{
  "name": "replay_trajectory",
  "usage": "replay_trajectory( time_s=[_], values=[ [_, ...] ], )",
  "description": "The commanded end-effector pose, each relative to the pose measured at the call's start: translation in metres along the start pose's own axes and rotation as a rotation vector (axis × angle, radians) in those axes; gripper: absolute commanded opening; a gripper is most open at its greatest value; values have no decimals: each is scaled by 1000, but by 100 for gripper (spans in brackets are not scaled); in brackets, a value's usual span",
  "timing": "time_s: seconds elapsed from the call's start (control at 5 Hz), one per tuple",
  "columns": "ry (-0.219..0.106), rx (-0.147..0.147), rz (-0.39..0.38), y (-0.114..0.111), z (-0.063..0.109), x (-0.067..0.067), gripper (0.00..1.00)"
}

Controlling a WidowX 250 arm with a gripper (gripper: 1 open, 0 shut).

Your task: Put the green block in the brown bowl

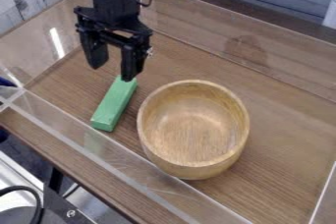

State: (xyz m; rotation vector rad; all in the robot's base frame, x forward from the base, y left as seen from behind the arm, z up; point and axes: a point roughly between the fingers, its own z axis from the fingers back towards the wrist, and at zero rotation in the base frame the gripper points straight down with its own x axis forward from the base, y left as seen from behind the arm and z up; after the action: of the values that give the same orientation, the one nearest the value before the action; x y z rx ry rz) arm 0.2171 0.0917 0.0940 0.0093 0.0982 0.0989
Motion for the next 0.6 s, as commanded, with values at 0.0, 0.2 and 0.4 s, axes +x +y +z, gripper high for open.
replay_trajectory(
  time_s=[0.0, 0.2, 0.4],
  values=[
    [-19, 13, 13, 6, -3, 4, 100],
    [-14, 16, 20, 7, -14, 6, 100],
    [-21, 15, 26, 7, -21, 9, 100]
  ],
)
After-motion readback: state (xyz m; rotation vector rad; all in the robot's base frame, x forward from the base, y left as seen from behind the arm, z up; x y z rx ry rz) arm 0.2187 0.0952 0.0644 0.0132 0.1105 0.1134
